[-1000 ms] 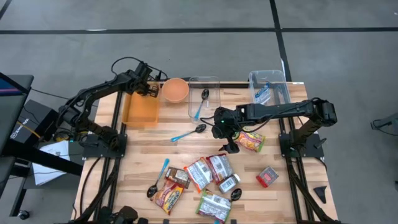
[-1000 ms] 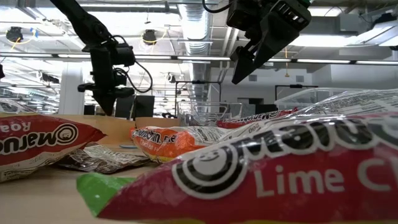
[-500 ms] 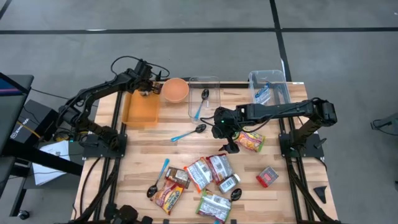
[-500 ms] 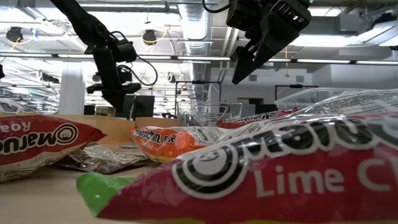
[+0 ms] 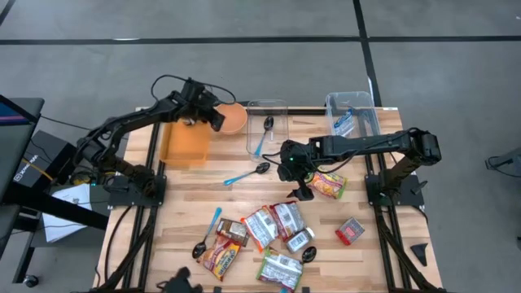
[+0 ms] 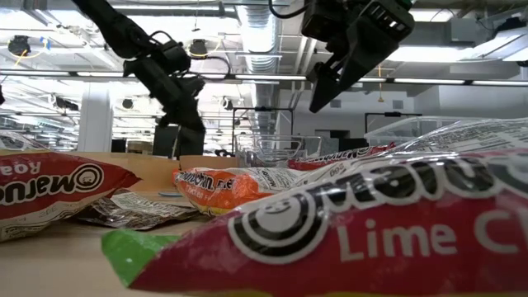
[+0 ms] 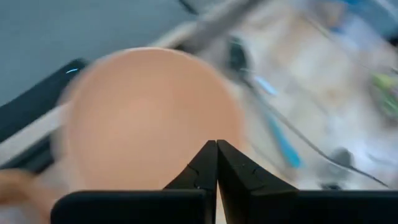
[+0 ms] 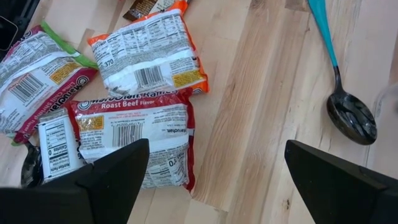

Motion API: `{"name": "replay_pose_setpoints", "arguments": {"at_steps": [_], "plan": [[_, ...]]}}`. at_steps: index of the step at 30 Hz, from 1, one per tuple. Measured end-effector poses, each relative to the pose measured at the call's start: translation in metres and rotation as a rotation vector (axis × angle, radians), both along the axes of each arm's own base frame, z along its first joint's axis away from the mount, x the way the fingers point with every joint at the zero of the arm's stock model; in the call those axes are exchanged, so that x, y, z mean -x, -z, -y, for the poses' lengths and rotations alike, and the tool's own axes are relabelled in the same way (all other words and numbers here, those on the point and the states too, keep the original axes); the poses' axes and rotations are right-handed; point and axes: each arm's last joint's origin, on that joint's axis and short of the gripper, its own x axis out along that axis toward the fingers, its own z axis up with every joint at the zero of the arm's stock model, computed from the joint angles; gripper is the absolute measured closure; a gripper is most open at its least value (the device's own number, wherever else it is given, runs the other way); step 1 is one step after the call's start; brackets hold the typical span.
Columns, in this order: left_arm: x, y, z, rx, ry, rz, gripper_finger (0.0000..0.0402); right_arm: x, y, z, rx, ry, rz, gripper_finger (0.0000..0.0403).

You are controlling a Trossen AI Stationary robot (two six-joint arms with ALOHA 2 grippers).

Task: Pick & Place Food Item
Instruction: Put the blue spoon into the transparent bin

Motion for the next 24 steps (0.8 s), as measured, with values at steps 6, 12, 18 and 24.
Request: {"name": "replay_pose_setpoints", "arguments": {"at_steps": [6,12,18,24], "plan": [[-0.024,0.003,0.029,-0.036,0.230,-0.043,0.0390,0.000,0.000,0.000,0.000,0.000,-0.006,0.0033],[-0.041,0.009,0.066,-0.002,0.413,-0.125,0.0379,0.001,0.001,0.000,-0.001,0.000,-0.012,0.0033],[-0.051,0.018,0.116,0.111,0.591,-0.264,0.0370,0.002,0.001,0.000,-0.002,0.000,-0.026,0.0033],[-0.056,0.023,0.174,0.196,0.758,-0.393,0.0362,0.002,0.001,0.000,-0.008,0.013,-0.030,0.0033]]}}
